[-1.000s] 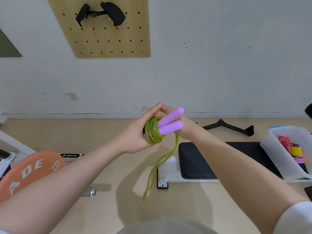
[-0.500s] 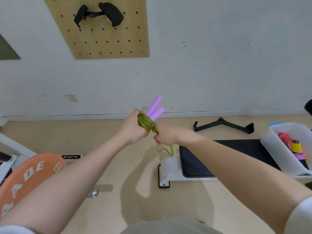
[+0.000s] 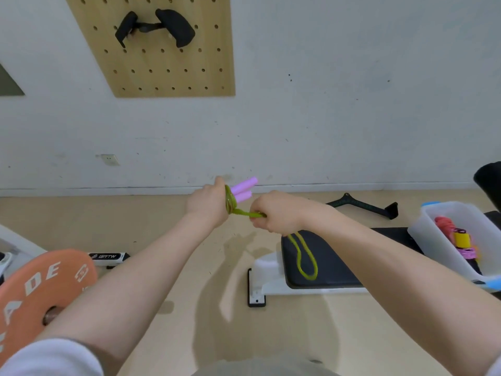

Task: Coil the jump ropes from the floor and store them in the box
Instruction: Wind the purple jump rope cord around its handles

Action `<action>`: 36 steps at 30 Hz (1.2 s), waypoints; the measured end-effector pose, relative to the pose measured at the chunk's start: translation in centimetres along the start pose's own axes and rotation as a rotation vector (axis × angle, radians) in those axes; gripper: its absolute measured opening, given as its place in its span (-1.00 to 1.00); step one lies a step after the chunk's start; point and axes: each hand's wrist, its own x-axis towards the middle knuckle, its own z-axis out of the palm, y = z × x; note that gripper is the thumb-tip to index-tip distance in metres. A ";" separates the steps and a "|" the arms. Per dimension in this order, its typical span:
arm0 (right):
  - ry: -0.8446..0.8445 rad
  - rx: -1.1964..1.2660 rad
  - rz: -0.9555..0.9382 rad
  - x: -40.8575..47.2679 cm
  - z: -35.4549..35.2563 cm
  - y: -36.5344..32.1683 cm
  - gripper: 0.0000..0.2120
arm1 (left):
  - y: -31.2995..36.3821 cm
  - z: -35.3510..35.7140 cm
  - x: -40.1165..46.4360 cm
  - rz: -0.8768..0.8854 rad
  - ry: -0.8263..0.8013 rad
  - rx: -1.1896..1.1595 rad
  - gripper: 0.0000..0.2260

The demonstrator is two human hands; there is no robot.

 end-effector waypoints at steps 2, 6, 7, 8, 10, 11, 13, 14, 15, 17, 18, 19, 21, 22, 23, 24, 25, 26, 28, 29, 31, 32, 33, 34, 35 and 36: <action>0.054 -0.041 -0.057 0.0 0.1 -0.3 -0.81 | -0.1 -0.1 -0.1 0.062 -0.044 0.123 -0.72; 0.216 0.087 -0.176 0.3 -1.2 -0.4 -0.85 | 1.1 -0.5 -2.1 0.383 -0.139 0.124 -0.70; 0.229 0.150 -0.185 0.2 -1.7 -0.1 -0.86 | 1.1 -0.7 -2.6 0.445 -0.126 0.088 -0.70; 0.239 0.218 -0.181 0.2 -2.1 0.3 -0.88 | 0.9 -0.9 -3.0 0.487 -0.095 0.055 -0.68; 0.282 0.333 -0.144 0.2 -2.5 1.4 -0.87 | 0.0 -1.0 -3.3 0.487 -0.041 -0.064 -0.47; 0.304 0.378 -0.116 0.3 -2.4 2.0 -0.83 | -0.6 -1.2 -3.6 0.461 -0.041 -0.156 -0.32; 0.280 0.493 -0.092 0.3 -1.9 2.7 -0.78 | -1.4 -1.6 -4.1 0.476 -0.057 -0.288 -0.13; 0.239 0.572 -0.099 0.4 -1.4 2.7 -0.78 | -1.6 -1.9 -4.5 0.523 -0.072 -0.320 -0.10; 0.206 0.652 -0.109 0.5 -1.0 2.6 -0.79 | -1.6 -2.1 -4.9 0.568 -0.091 -0.366 -0.09; 0.208 0.798 -0.122 0.7 -0.2 2.3 -0.77 | -1.6 -2.5 -5.7 0.612 -0.077 -0.516 -0.13; 0.220 0.864 -0.120 0.7 0.1 2.1 -0.75 | -1.5 -2.6 -6.0 0.600 -0.055 -0.604 -0.14; 0.224 0.914 -0.112 0.6 0.3 2.0 -0.74 | -1.4 -2.7 -6.2 0.584 -0.039 -0.694 -0.15; 0.234 0.940 -0.081 0.4 0.5 1.8 -0.75 | -1.2 -2.9 -6.4 0.557 -0.040 -0.882 -0.21; 0.262 0.909 -0.060 0.4 0.7 1.6 -0.69 | -1.1 -2.9 -6.4 0.544 -0.048 -0.959 -0.23; 0.311 0.872 -0.049 0.5 1.1 1.4 -0.61 | -0.9 -2.9 -6.3 0.530 -0.052 -1.020 -0.23; 0.369 0.858 -0.040 0.6 1.5 1.1 -0.57 | -0.8 -2.8 -6.1 0.517 -0.052 -1.063 -0.22; 0.428 0.852 -0.030 0.9 1.8 0.8 -0.57 | -0.5 -2.7 -6.1 0.499 -0.045 -1.091 -0.21; 0.487 0.839 -0.017 1.3 2.2 0.8 -0.60 | -0.3 -2.6 -5.9 0.463 -0.031 -1.107 -0.24; 0.525 0.781 -0.005 2.0 2.9 0.9 -0.70 | 0.2 -2.3 -5.7 0.353 0.022 -1.127 -0.36; 0.486 0.713 0.003 2.2 3.4 1.1 -0.78 | 0.4 -2.1 -5.4 0.266 0.062 -1.135 -0.43; 0.314 0.536 -0.008 1.9 4.2 1.4 -0.88 | 0.1 -1.8 -4.3 0.073 0.152 -1.120 -0.60; 0.205 0.473 -0.018 1.6 4.5 1.3 -0.84 | -0.2 -1.6 -3.7 0.003 0.185 -1.079 -0.67; 0.112 0.425 -0.036 1.2 4.5 1.1 -0.83 | -0.7 -1.2 -3.1 -0.046 0.207 -0.999 -0.74; 0.049 0.352 -0.053 1.0 4.5 0.7 -0.84 | -1.3 -0.6 -2.6 -0.079 0.216 -0.891 -0.82; 0.007 0.255 -0.073 0.7 4.4 0.2 -0.86 | -1.9 0.2 -2.2 -0.105 0.203 -0.769 -0.85; -0.005 0.145 -0.091 0.6 4.1 -0.2 -0.86 | -2.4 0.9 -2.0 -0.118 0.165 -0.653 -0.83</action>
